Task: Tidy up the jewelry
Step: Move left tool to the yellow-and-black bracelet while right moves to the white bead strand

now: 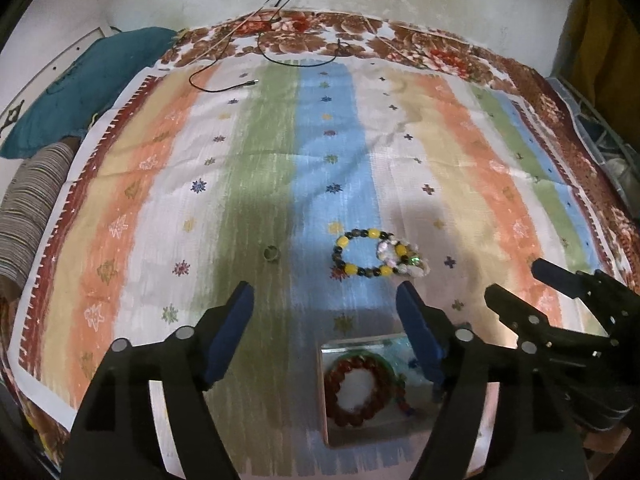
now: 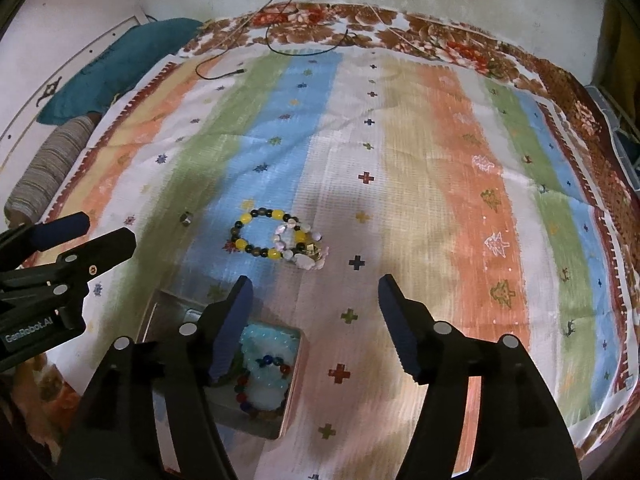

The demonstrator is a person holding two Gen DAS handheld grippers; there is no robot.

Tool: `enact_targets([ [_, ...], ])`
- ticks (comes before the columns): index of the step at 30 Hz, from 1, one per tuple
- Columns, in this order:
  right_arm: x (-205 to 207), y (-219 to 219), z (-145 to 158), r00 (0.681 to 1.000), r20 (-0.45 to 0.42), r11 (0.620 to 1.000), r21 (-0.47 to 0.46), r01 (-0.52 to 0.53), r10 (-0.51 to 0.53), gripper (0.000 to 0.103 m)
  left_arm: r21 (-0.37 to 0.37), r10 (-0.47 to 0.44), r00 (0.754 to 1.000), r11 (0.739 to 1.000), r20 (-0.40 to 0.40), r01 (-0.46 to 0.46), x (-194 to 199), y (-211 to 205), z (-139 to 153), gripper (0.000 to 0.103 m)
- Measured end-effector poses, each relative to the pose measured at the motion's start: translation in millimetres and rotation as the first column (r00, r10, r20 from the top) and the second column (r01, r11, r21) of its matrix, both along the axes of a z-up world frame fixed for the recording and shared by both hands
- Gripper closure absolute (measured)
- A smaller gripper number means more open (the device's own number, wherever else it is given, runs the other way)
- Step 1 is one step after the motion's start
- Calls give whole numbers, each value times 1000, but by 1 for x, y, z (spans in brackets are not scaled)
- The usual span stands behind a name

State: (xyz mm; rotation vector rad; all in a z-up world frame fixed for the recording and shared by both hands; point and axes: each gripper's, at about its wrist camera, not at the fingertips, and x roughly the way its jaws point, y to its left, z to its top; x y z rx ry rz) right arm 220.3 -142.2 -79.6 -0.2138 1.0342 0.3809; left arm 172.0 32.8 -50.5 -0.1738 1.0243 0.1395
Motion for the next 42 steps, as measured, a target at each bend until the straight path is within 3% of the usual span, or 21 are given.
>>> enact_targets([
  [4,12,1,-12,1000,-20,1000,-6,7,-7,32,-43,33,999,998,-42,-35,17,12,-13,26],
  [8,21,-2,-22,999,-45,1000,-16,24,-24,31,-29,33,999,999,-42,-34,26,14,-17,23],
  [12,25,-2,-19,999,-29,1000,4,29,-29,22,-28,19,998,999,-54,-21,33,11,-22,21],
  [23,44,3,-27,998,-46,999,19,31,-30,18,-48,-7,997,999,-78,3,49,12,-37,13],
  [31,55,9,-37,998,-61,1000,6,22,-22,18,-87,-8,995,996,-102,-1,61,17,-49,13],
  [42,71,15,-51,998,-62,1000,-18,18,-19,18,-84,-20,992,996,-128,10,72,23,-63,13],
])
